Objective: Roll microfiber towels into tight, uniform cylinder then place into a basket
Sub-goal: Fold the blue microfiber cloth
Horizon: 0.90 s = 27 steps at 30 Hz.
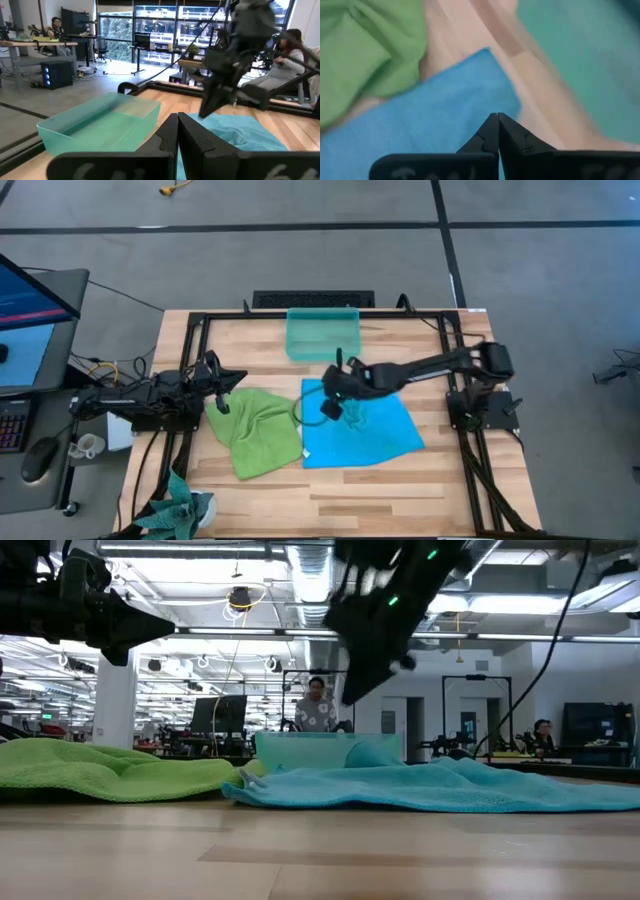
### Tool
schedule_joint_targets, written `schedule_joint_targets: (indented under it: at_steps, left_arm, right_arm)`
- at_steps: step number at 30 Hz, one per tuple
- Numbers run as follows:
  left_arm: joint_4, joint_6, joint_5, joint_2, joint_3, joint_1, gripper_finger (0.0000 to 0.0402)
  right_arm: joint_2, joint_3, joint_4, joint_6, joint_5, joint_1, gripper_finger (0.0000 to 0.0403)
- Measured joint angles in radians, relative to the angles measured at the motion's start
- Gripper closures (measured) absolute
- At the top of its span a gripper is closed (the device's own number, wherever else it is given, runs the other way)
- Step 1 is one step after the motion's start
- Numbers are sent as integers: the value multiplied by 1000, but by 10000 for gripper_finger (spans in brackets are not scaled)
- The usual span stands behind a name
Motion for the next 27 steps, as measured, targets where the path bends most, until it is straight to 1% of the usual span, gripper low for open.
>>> schedule_joint_targets:
  at_steps: [3, 7, 11, 18, 22, 27]
  left_arm:
    - [0, 0, 0, 0, 0, 0, 401]
    - [0, 0, 4, 0, 0, 0, 401]
    - [0, 0, 5, 0, 0, 0, 401]
    - [0, -1, 5, 0, 0, 0, 401]
    - [-1, -9, 7, 0, 0, 0, 401]
    - [-1, -28, 16, 0, 0, 0, 401]
  right_arm:
    - [-77, -38, -49, -19, 111, 65, 381]
    - [-180, -100, -108, 22, 165, 141, 385]
    - [-283, -197, -140, 102, 184, 212, 385]
    - [-428, -408, -153, 306, 189, 354, 379]
    - [-452, -460, -150, 422, 190, 448, 379]
    - [-449, -472, -151, 486, 189, 553, 379]
